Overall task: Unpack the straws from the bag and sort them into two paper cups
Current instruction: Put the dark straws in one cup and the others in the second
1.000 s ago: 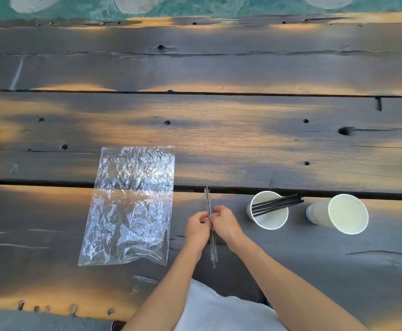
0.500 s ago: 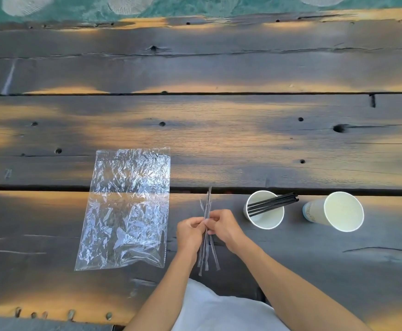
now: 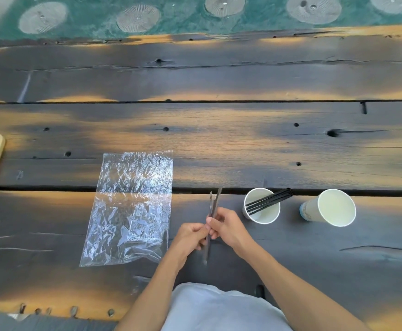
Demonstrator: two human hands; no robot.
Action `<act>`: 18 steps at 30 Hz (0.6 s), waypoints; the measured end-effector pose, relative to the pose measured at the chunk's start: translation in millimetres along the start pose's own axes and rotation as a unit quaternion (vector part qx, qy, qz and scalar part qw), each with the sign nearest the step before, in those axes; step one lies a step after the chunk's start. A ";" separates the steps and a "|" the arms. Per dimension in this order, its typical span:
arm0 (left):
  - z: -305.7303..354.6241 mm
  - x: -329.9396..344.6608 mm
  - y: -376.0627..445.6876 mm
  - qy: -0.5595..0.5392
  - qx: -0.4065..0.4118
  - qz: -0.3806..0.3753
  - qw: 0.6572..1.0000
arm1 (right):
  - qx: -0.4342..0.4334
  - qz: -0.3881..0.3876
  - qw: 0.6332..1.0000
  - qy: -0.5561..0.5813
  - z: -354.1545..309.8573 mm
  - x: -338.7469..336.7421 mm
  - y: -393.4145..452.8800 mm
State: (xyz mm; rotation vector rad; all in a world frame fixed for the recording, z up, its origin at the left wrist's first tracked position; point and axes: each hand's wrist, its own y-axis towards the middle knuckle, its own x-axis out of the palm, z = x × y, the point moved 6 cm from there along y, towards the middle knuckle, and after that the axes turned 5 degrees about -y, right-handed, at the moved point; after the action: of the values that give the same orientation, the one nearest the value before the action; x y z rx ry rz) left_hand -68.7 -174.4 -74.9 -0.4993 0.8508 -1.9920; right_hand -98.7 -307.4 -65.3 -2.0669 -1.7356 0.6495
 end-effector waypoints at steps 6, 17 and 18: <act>1.3 22.3 -17.1 0.045 0.054 -0.076 0.995 | -0.034 -0.007 0.999 0.011 -0.1 -22.3 -40.1; -10.1 79.5 -11.8 0.314 0.101 0.073 0.941 | -0.017 0.231 0.958 0.169 34.9 -137.7 -129.4; -11.5 86.7 -10.6 0.351 0.102 0.067 0.928 | -0.016 0.253 0.950 0.183 37.4 -149.0 -137.3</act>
State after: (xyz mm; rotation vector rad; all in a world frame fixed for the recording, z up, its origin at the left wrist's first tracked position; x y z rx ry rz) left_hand -127.5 -239.9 -73.4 0.4198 1.0439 -2.1120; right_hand -252.4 -430.2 -4.0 -2.4836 -1.0247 0.3343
